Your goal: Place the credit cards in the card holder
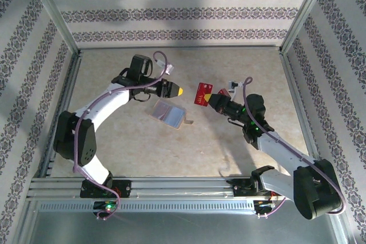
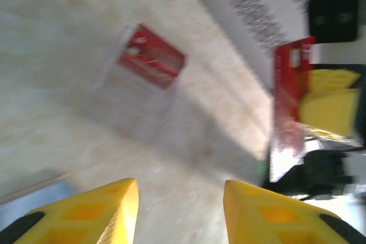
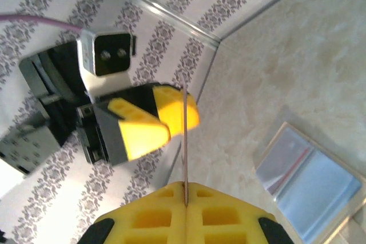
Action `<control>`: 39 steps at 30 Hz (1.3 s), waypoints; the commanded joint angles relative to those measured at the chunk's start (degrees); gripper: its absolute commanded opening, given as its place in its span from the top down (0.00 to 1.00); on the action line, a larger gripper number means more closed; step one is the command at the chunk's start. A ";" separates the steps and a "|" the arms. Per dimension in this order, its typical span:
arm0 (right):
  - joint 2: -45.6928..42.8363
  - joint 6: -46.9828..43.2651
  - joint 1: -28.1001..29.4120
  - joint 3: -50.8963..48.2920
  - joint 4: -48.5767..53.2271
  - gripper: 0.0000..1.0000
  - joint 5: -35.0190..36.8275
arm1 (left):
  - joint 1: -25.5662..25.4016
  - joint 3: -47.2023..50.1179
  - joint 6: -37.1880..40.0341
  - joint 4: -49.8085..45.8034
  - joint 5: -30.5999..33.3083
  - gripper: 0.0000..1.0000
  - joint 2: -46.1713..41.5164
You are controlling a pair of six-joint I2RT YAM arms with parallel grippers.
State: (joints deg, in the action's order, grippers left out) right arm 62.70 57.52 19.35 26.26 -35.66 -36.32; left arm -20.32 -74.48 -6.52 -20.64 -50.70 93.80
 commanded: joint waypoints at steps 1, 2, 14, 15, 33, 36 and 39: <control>0.31 -3.05 2.49 -1.28 3.93 1.00 4.73 | 1.02 -1.82 18.11 -22.84 12.14 0.64 -1.17; 1.12 -2.68 3.19 -1.23 3.89 1.00 5.48 | 1.57 -0.93 18.33 -22.76 14.95 0.68 -0.97; 13.73 -2.64 13.00 3.67 4.38 1.00 10.72 | 5.79 -3.95 20.68 -23.14 29.91 0.99 12.83; 14.82 -2.93 13.29 4.02 4.34 1.00 10.72 | 5.81 -4.10 20.55 -22.96 30.54 0.99 14.22; 21.18 -0.26 16.08 3.10 -0.90 1.00 11.33 | 5.47 8.90 15.44 -17.83 29.88 0.90 13.81; 20.19 -0.77 16.25 2.90 -0.19 1.00 11.98 | 4.18 9.42 14.46 -17.72 28.13 0.90 13.17; 20.07 -1.45 16.25 3.65 1.88 1.00 11.79 | 2.66 9.87 13.82 -17.31 27.08 0.89 12.60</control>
State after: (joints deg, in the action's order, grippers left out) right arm 83.46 56.82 35.05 29.78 -34.00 -25.39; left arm -15.40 -66.67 8.93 -36.64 -21.06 106.54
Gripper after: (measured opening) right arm 0.052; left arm 0.108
